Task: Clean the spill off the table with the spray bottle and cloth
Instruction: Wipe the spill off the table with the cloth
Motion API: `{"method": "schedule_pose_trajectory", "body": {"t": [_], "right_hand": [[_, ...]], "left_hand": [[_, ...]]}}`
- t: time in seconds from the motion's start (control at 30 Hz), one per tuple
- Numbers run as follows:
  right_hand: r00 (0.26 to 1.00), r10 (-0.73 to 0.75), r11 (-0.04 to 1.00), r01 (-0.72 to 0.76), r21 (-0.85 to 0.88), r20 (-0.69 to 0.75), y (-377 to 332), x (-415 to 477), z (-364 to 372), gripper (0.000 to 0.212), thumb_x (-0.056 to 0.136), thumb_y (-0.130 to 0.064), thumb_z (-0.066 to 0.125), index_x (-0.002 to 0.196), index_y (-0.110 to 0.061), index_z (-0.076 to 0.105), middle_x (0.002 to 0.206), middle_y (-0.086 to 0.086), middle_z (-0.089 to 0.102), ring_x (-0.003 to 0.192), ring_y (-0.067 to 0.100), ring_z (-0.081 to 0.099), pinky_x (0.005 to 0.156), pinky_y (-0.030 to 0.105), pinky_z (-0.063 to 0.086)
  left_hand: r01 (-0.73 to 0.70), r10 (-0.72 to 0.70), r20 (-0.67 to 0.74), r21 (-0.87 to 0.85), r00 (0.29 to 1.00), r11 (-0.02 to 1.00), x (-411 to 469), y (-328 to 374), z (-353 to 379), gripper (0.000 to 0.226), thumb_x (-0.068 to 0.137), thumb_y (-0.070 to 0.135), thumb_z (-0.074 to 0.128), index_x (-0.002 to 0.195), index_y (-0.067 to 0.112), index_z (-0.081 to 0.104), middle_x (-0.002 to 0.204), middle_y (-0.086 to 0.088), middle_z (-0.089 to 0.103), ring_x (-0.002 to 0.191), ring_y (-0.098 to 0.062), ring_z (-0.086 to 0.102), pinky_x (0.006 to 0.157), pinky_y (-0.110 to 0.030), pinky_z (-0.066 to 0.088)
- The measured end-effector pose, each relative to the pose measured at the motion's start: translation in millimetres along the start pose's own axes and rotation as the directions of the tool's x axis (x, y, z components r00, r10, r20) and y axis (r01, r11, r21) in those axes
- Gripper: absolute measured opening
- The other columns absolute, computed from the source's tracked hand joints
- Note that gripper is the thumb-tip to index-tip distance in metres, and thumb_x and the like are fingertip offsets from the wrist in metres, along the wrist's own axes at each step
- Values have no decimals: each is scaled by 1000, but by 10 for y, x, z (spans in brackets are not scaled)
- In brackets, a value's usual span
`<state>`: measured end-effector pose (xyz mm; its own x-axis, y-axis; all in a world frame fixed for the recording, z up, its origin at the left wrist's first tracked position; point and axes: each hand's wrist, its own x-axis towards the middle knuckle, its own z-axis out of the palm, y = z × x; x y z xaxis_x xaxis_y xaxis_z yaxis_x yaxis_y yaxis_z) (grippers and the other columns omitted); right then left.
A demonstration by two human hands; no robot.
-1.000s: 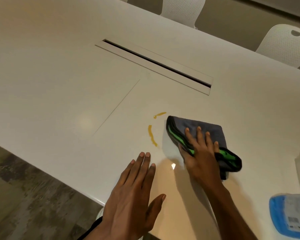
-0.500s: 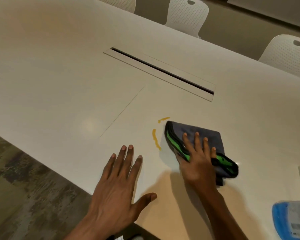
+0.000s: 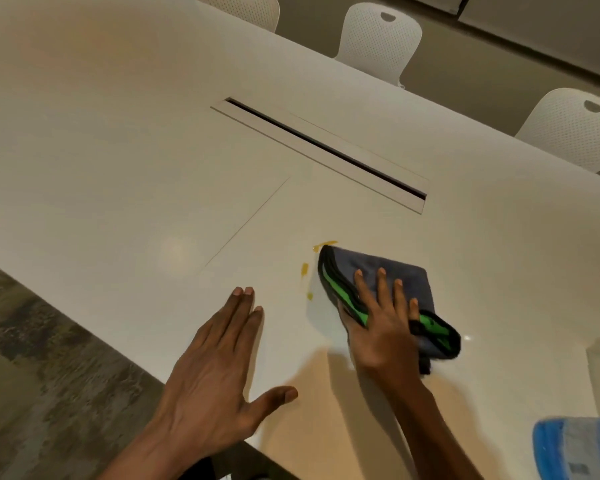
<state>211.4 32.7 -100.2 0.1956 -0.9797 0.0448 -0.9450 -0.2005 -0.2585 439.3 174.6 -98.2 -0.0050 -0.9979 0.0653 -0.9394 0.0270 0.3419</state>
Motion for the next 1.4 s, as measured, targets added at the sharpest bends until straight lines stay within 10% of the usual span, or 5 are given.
{"method": "schedule_pose_trajectory", "body": {"t": [0.3, 0.5, 0.8, 1.0, 1.4], "right_hand": [[987, -139, 989, 134, 64, 82, -176, -560, -94, 102, 76, -23, 56, 163, -43, 7, 175, -5, -2, 161, 25, -9, 129, 57, 0], [999, 14, 1000, -14, -19, 31, -159, 102, 18, 74, 92, -68, 24, 162, -44, 18, 175, -2, 7, 161, 29, 2, 129, 52, -3], [982, -124, 992, 125, 2, 144, -238, -421, -106, 95, 78, -30, 45, 163, -42, 3, 175, -2, -4, 161, 25, -10, 130, 55, 0], [997, 16, 998, -12, -60, 70, -218, 324, -6, 71, 98, -68, 24, 163, -42, 9, 175, 2, 1, 161, 30, -3, 129, 54, -5], [984, -133, 990, 139, -40, 120, -223, -47, -19, 79, 87, -49, 32, 162, -44, 7, 175, 0, 1, 161, 31, -4, 128, 60, 1]], "left_hand": [[-29, 27, 40, 52, 999, 998, 213, -167, -79, 117, 87, 97, 33, 170, 15, 20, 181, -5, -4, 167, -21, -10, 132, -47, 7], [-3, 2, 24, 38, 1000, 999, 206, -128, -112, 116, 86, 99, 25, 171, 20, 16, 180, -1, -10, 165, -16, -18, 134, -46, 6], [-10, 10, 14, 5, 1000, 1000, 225, -154, -98, 113, 88, 97, 29, 170, 21, 19, 181, 0, -4, 167, -17, -10, 132, -46, 11], [-17, 16, 19, 21, 1000, 1000, 232, -148, -87, 111, 89, 95, 35, 168, 17, 31, 180, -4, 6, 168, -21, -1, 130, -48, 14], [-23, 22, 3, 44, 1000, 999, 236, -153, -56, 109, 88, 93, 42, 164, 14, 40, 179, -8, 18, 167, -26, 12, 127, -48, 17]]}}
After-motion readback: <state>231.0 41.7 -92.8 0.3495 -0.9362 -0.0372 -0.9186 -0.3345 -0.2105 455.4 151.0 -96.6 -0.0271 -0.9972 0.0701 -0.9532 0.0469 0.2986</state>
